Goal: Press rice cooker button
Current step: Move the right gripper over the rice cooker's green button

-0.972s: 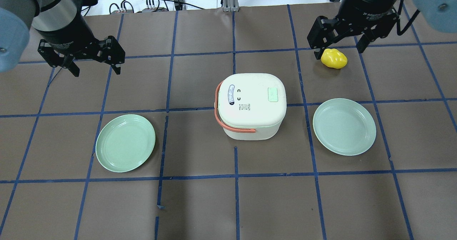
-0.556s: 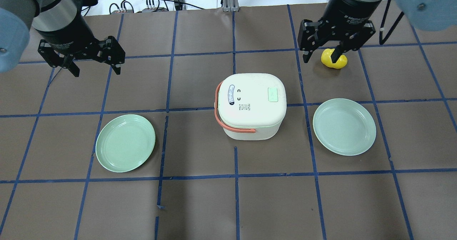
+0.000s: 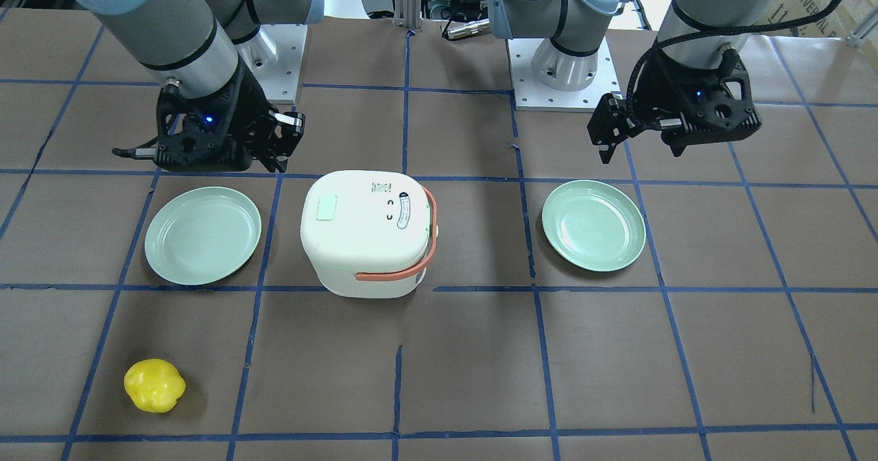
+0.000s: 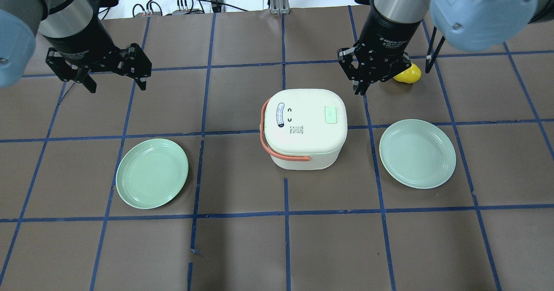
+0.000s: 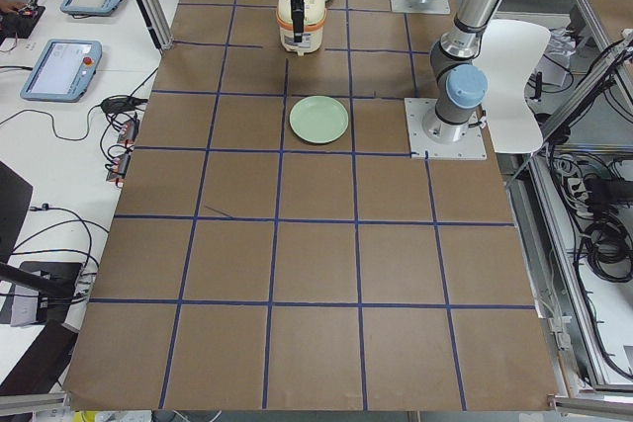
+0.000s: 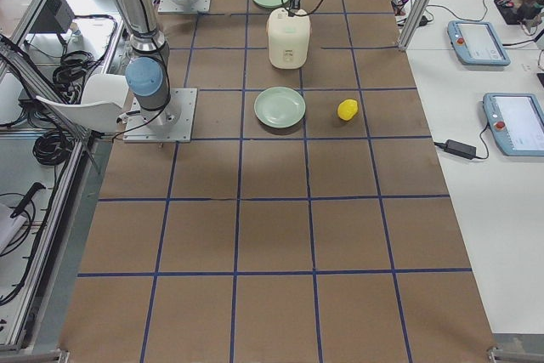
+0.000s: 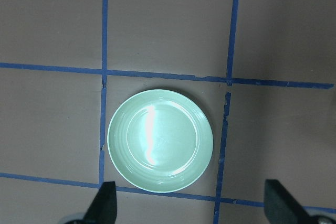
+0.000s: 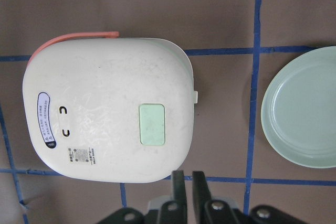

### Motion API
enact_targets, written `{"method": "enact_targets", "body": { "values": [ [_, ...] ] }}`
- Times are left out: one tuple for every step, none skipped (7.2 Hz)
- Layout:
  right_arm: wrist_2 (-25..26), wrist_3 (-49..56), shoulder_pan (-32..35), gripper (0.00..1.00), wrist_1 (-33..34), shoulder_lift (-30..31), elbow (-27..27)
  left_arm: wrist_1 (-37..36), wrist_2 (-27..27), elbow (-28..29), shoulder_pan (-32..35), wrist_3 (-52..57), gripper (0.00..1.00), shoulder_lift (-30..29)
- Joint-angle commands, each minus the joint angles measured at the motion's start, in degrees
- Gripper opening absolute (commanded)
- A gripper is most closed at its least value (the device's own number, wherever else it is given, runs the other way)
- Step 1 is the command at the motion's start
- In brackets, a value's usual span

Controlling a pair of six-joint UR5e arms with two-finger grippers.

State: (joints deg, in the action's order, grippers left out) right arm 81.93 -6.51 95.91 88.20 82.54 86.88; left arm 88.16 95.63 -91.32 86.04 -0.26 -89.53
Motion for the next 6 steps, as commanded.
{"method": "enact_targets", "body": {
  "values": [
    [1.82, -3.14, 1.90, 0.15, 2.23, -2.82, 0.48, 0.00, 0.00, 0.00, 0.00, 0.00, 1.00, 0.06],
    [1.91, -5.59, 3.22, 0.10, 2.24, -3.17, 0.31, 0.00, 0.00, 0.00, 0.09, 0.00, 1.00, 0.06],
    [2.09, -5.62, 5.41, 0.08, 2.41, -3.35, 0.92, 0.00, 0.00, 0.00, 0.00, 0.00, 1.00, 0.06],
    [2.26, -5.88, 5.95, 0.08, 7.29, -4.83, 1.10, 0.00, 0.00, 0.00, 0.00, 0.00, 1.00, 0.06],
    [2.53, -6.06, 6.22, 0.07, 8.20, -6.33, 1.36, 0.00, 0.00, 0.00, 0.00, 0.00, 1.00, 0.06],
    [3.14, -5.71, 6.22, 0.07, 8.30, -6.78, 1.36, 0.00, 0.00, 0.00, 0.00, 0.00, 1.00, 0.06]
  ]
}}
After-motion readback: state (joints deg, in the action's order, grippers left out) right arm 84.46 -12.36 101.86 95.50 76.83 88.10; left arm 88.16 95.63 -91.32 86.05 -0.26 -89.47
